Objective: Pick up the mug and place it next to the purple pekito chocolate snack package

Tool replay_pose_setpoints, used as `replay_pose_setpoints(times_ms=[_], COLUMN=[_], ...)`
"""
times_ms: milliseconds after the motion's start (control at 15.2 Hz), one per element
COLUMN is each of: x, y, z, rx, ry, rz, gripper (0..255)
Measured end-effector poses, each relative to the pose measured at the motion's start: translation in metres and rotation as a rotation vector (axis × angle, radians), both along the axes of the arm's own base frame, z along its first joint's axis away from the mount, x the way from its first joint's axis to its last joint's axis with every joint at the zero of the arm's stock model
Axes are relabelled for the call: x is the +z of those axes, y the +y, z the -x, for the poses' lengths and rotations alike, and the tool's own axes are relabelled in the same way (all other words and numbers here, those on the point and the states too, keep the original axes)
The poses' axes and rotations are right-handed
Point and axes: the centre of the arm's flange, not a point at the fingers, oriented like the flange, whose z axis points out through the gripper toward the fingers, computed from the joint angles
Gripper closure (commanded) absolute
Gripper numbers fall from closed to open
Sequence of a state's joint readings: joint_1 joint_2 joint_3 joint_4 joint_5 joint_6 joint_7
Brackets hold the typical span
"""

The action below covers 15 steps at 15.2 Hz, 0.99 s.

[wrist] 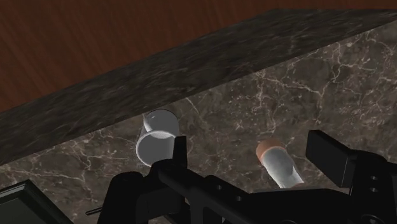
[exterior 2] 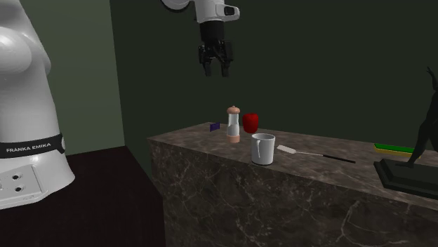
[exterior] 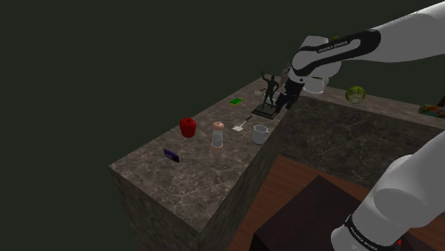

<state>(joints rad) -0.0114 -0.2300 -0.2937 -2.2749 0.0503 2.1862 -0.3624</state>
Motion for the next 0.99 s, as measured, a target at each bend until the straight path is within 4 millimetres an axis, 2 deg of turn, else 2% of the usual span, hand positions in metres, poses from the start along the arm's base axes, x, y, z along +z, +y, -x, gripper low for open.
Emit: replay_pose_setpoints(times_ms=[990], x=[-0.138], y=[-0.083], z=[-0.11], rx=[0.023], ry=[0.035], rz=[-0.001], gripper=[0])
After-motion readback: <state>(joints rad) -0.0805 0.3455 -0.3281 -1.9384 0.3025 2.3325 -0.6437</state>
